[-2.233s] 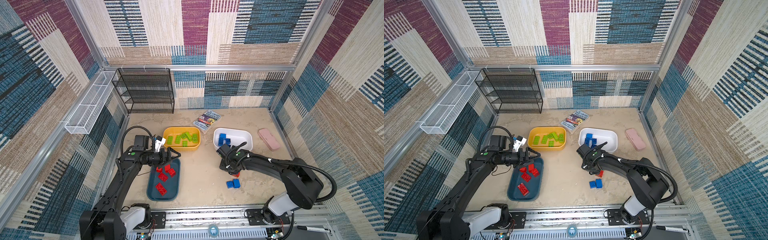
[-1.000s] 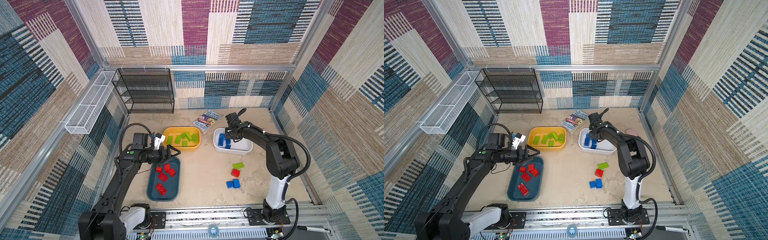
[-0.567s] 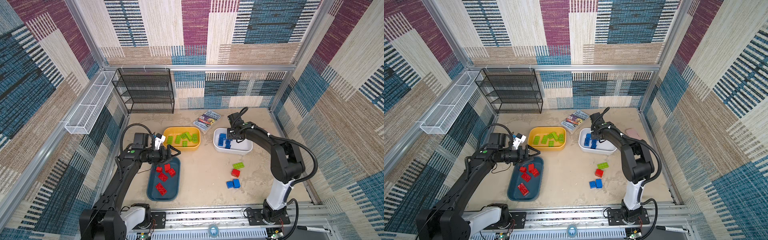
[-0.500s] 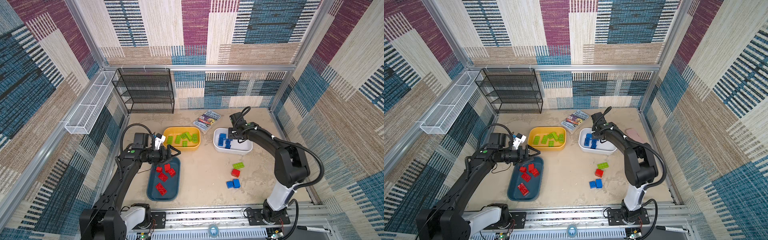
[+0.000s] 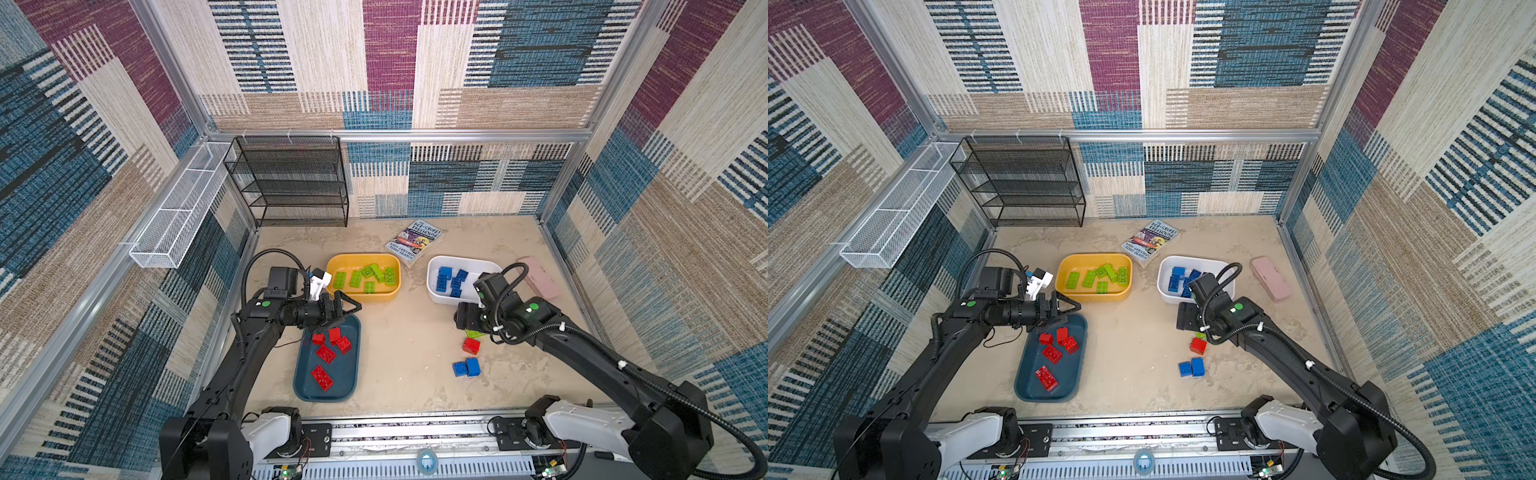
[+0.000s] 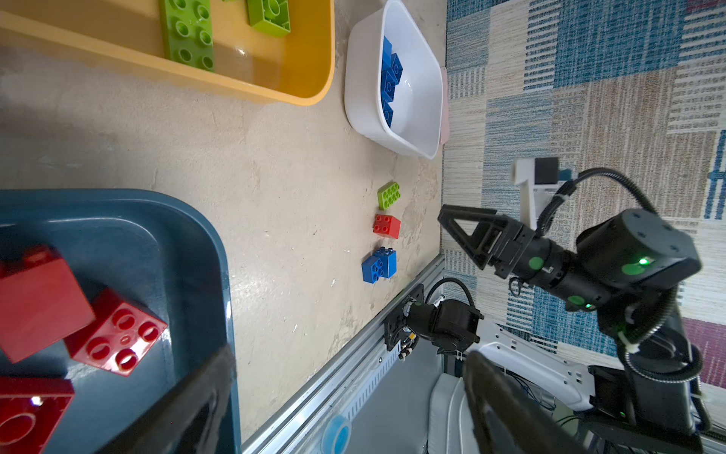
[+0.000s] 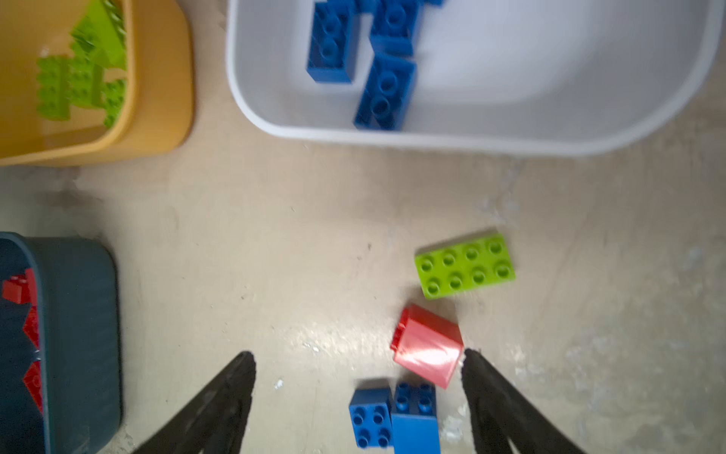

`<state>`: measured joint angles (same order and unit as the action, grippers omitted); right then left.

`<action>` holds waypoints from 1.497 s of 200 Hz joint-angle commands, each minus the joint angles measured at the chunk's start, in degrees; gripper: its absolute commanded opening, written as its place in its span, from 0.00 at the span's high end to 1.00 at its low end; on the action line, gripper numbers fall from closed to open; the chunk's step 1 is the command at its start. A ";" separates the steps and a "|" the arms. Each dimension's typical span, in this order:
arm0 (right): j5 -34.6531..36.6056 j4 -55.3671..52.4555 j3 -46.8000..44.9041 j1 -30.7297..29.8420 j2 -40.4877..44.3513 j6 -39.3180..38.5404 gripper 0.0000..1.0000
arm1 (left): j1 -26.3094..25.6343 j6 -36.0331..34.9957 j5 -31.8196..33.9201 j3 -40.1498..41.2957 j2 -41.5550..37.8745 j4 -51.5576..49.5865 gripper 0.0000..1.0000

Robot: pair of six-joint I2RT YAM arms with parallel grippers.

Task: Sort the legos into containers by color
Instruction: Pick up the lego from the middle-right of the table.

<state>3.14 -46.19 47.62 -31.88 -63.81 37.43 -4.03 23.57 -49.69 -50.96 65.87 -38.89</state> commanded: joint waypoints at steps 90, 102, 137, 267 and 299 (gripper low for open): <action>2.35 8.04 -7.62 -2.40 -7.77 5.14 0.18 | -0.10 -0.37 -0.15 0.69 -0.78 -0.19 0.07; 2.87 8.88 -7.07 -2.41 -9.02 5.02 0.21 | -0.10 -0.41 -0.14 0.76 -0.83 -0.21 0.07; 4.63 9.13 -5.61 -2.42 -13.26 4.11 0.31 | -0.10 -0.46 -0.03 1.01 -0.84 -0.13 0.07; 8.83 4.90 -2.93 -3.54 -17.08 0.49 0.61 | -0.10 -0.66 0.17 0.50 0.54 0.32 0.07; 7.42 3.04 5.84 -4.88 -16.80 -2.57 0.67 | -0.14 -0.97 2.40 -0.87 -0.20 -0.99 0.07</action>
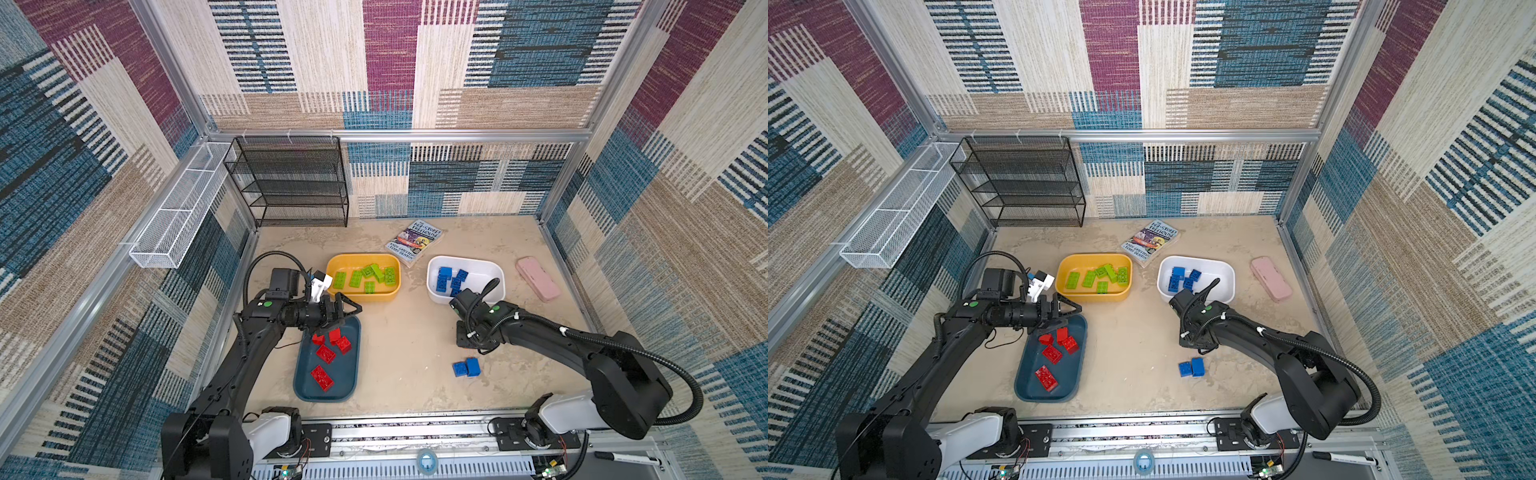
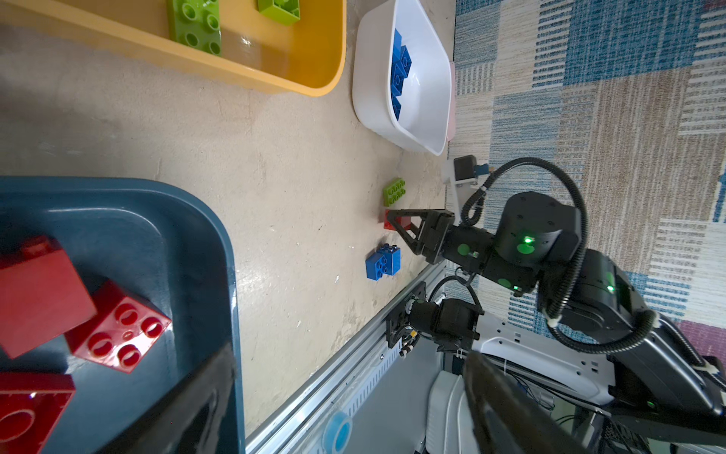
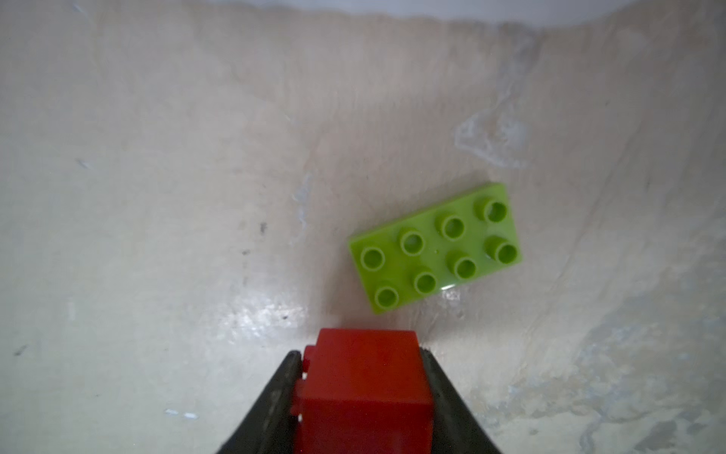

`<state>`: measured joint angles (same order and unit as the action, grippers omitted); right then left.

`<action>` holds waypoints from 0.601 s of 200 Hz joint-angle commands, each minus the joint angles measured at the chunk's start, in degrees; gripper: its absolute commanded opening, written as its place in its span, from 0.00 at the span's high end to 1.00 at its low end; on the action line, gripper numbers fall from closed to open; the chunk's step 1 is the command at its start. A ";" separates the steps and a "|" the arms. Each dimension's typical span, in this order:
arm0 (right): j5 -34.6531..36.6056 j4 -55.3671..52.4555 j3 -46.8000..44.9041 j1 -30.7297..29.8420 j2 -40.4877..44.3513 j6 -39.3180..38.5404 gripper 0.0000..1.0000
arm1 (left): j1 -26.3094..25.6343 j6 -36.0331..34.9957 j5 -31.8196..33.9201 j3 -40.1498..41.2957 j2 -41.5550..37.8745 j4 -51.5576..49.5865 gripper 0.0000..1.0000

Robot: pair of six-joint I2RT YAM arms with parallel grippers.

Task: Sort the legos into containers by color
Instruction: Pick up the lego from the middle-right of the table.

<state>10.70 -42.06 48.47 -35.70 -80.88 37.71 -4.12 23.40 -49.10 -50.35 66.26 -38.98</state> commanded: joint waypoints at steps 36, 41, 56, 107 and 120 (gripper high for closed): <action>-6.53 1.45 17.22 -9.06 -3.29 -5.24 0.66 | 1.22 -3.04 5.16 -4.55 -1.53 -4.75 0.06; -7.40 2.33 18.80 -10.67 -4.08 -5.70 0.66 | 1.70 -3.16 5.21 -4.82 -1.49 -5.05 0.06; -10.35 5.31 22.65 -15.41 -6.50 -6.80 0.66 | 3.43 -3.69 5.00 -5.41 -1.04 -5.51 0.06; -16.73 17.41 27.53 -29.23 -14.20 -9.47 0.63 | 8.75 -4.43 7.65 -5.69 0.27 -6.72 0.06; -18.22 20.37 27.31 -31.55 -16.31 -10.05 0.63 | 10.10 -3.42 7.14 -4.75 0.38 -5.57 0.06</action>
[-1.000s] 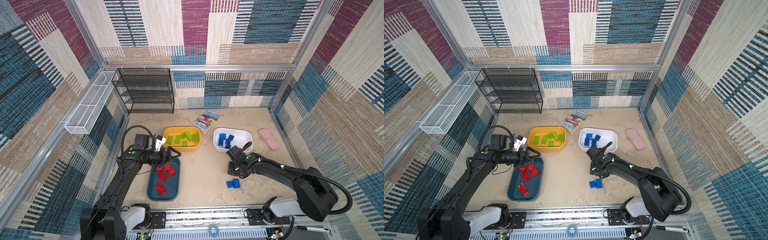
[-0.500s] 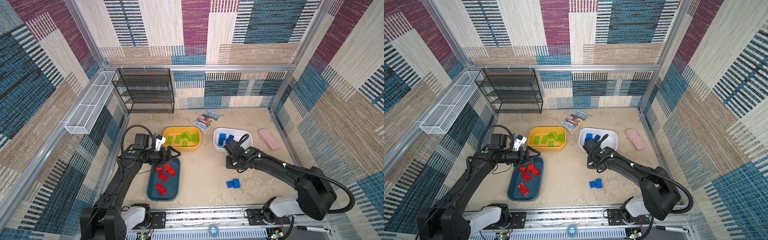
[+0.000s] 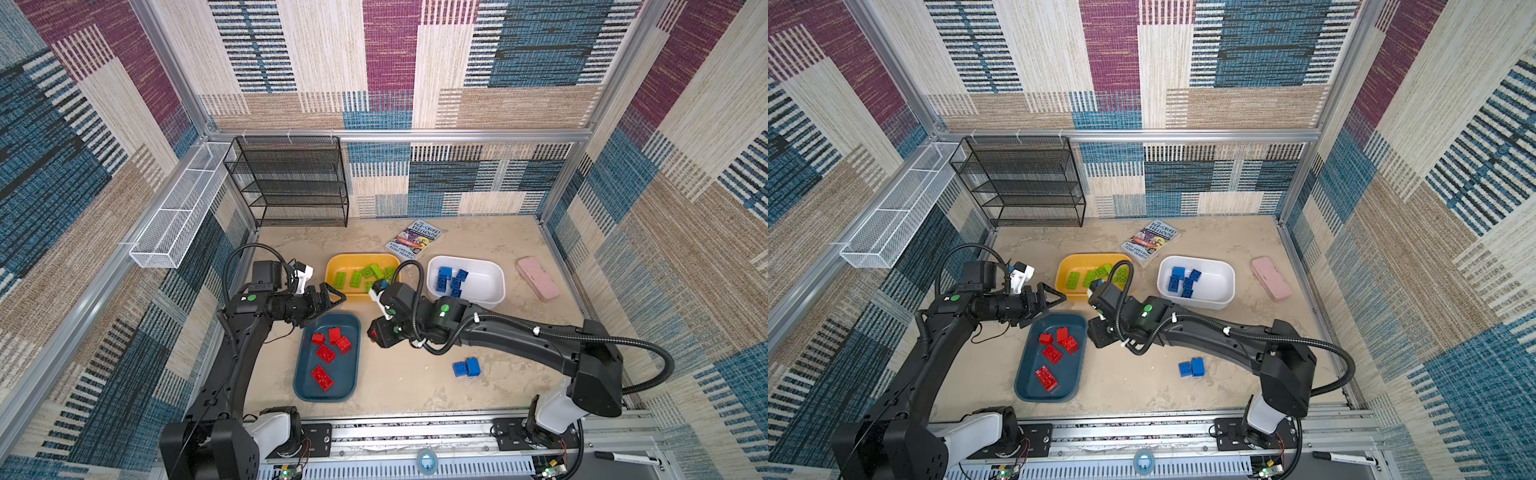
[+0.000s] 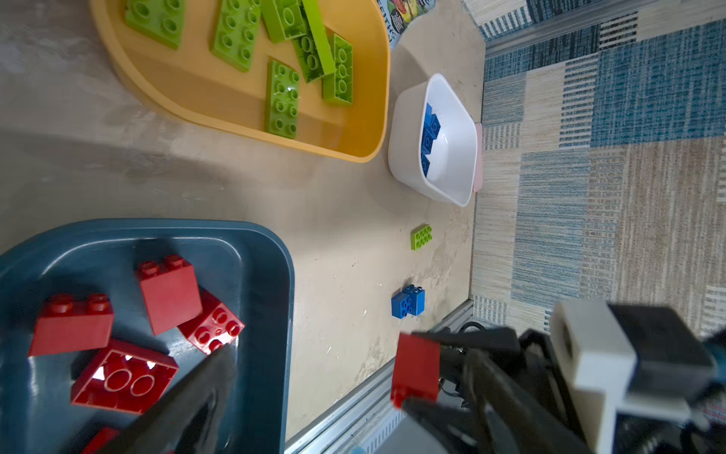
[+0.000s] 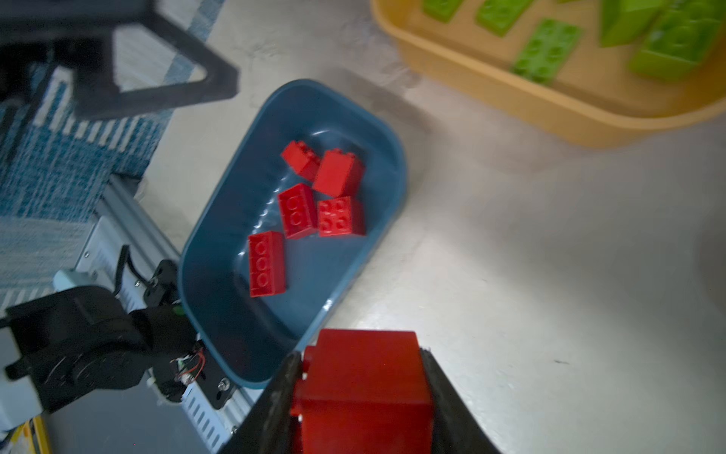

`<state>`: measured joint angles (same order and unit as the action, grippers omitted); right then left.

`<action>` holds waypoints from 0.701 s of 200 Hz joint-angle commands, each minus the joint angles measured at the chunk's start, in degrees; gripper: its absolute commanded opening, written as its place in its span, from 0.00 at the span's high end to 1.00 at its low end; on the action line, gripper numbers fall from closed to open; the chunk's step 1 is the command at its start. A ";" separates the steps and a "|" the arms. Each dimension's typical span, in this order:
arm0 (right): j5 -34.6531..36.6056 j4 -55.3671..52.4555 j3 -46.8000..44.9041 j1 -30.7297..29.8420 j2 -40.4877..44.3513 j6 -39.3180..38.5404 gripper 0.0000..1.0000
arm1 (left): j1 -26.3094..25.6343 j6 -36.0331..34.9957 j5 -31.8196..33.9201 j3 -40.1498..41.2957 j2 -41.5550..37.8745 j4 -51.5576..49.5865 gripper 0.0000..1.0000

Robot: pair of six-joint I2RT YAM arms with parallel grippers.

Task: Sort the legos into containers by color
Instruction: Pick up the lego from the middle-right of the table, then place the lego in the container.

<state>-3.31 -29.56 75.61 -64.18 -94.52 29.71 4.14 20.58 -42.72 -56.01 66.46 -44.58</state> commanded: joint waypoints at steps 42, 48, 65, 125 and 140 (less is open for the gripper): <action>-0.77 11.43 2.90 -7.80 -10.71 -6.95 0.63 | 2.19 -0.23 0.02 2.21 0.22 0.46 0.07; -0.34 11.57 3.03 -7.80 -11.67 -7.28 0.63 | 2.21 -0.28 0.13 2.31 0.08 0.30 0.07; 1.40 12.24 3.56 -7.80 -14.27 -8.45 0.61 | 2.23 -0.45 0.60 2.56 -0.36 0.24 0.07; 7.86 11.96 6.96 -7.80 -20.04 -10.78 0.33 | 2.27 -0.58 -0.07 2.92 -0.01 0.35 0.07; 9.45 11.69 7.00 -7.80 -18.69 -10.88 0.24 | 2.28 -0.73 -0.38 2.92 0.01 0.31 0.07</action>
<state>1.63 -18.70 81.93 -72.01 -114.30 19.84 6.37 20.80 -42.24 -53.32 66.39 -44.34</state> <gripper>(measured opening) 0.711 0.933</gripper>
